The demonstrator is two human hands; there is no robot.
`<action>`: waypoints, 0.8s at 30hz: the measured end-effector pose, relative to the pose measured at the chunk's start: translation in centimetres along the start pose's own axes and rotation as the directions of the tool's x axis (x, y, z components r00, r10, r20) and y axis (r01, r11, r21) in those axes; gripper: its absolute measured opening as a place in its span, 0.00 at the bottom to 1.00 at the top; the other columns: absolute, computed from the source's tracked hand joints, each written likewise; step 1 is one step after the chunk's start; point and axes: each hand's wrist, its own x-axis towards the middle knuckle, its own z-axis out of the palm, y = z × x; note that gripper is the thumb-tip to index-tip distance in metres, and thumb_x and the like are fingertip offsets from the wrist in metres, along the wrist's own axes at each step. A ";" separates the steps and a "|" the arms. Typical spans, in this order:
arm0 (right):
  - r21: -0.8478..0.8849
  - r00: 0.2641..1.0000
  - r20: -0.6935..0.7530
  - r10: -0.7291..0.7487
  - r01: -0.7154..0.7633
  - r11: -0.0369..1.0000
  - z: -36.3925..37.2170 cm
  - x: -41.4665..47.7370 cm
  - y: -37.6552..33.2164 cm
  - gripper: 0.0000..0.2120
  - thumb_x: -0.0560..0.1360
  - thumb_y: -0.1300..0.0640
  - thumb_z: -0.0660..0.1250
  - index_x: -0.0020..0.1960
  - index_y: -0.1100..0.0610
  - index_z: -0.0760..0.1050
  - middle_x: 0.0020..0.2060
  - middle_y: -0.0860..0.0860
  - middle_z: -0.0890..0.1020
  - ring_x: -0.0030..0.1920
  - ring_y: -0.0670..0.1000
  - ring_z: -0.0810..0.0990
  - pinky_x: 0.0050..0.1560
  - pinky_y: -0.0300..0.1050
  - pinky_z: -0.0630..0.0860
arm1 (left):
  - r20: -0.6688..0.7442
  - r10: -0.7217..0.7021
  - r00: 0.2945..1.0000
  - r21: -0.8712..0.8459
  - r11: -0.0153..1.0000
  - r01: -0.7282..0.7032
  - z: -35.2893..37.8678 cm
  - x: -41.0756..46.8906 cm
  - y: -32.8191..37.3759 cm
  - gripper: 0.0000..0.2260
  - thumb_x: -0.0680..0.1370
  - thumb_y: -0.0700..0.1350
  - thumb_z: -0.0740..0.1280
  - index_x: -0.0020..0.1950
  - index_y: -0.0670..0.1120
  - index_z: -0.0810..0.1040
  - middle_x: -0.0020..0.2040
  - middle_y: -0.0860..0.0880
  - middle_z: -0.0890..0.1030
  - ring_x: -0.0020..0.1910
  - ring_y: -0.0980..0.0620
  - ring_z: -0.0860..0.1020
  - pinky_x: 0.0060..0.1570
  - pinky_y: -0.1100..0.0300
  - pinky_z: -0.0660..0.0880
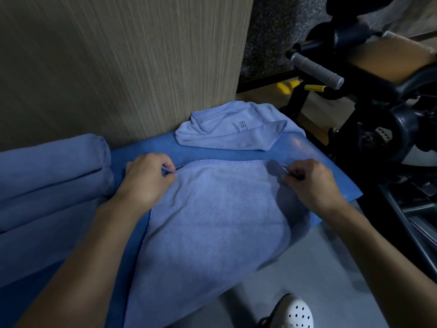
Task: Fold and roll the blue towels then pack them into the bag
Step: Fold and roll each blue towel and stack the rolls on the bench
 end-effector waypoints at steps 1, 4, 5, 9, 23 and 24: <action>0.020 1.000 0.003 0.001 -0.001 1.000 0.0 -0.1 -0.1 0.19 0.71 0.59 0.72 0.28 0.51 0.67 0.25 0.48 0.72 0.31 0.51 0.73 0.33 0.41 0.64 | 0.001 -0.003 1.000 -0.010 1.000 0.003 -0.1 0.0 0.0 0.04 0.74 0.39 0.71 0.41 0.47 0.81 0.38 0.51 0.80 0.40 0.48 0.78 0.48 0.49 0.75; 0.060 0.999 0.015 0.041 -0.042 0.997 -0.4 -0.2 -0.4 0.16 0.70 0.63 0.73 0.29 0.53 0.71 0.26 0.46 0.74 0.30 0.44 0.71 0.32 0.30 0.67 | -0.001 -0.026 1.000 -0.044 0.999 0.026 -0.3 0.0 0.0 0.04 0.74 0.37 0.71 0.42 0.46 0.82 0.36 0.54 0.78 0.35 0.57 0.75 0.35 0.63 0.71; 0.064 0.998 0.017 0.063 -0.064 0.996 -0.4 -0.2 -0.6 0.13 0.70 0.65 0.73 0.31 0.56 0.72 0.27 0.48 0.75 0.31 0.45 0.71 0.32 0.30 0.67 | -0.002 -0.034 0.999 -0.054 0.998 0.033 -0.4 -0.1 0.0 0.04 0.74 0.37 0.71 0.43 0.44 0.83 0.34 0.55 0.77 0.34 0.59 0.75 0.33 0.67 0.68; 0.109 0.992 0.042 0.117 -0.121 0.987 -0.9 -0.2 -1.1 0.09 0.68 0.65 0.72 0.33 0.58 0.74 0.28 0.48 0.75 0.32 0.47 0.71 0.29 0.34 0.65 | 0.007 -0.055 0.998 -0.073 0.996 0.056 -0.9 -0.2 0.1 0.04 0.75 0.37 0.70 0.43 0.44 0.83 0.34 0.55 0.78 0.34 0.61 0.75 0.30 0.74 0.66; 0.580 0.945 -0.096 0.312 -0.202 0.789 -4.4 -2.7 -2.1 0.21 0.77 0.52 0.69 0.33 0.67 0.71 0.22 0.46 0.66 0.24 0.43 0.62 0.24 0.35 0.60 | -0.070 0.039 0.997 -0.245 0.968 -0.055 -4.8 -2.4 1.2 0.15 0.79 0.49 0.68 0.38 0.40 0.81 0.38 0.37 0.81 0.34 0.56 0.72 0.36 0.54 0.70; 0.604 0.938 -0.114 0.326 -0.195 0.773 -4.8 -3.2 -2.2 0.19 0.77 0.54 0.69 0.33 0.66 0.72 0.22 0.45 0.67 0.24 0.42 0.63 0.24 0.33 0.61 | -0.072 0.042 0.997 -0.259 0.964 -0.059 -5.4 -2.8 1.3 0.16 0.79 0.50 0.67 0.39 0.38 0.81 0.39 0.36 0.81 0.35 0.56 0.72 0.36 0.54 0.70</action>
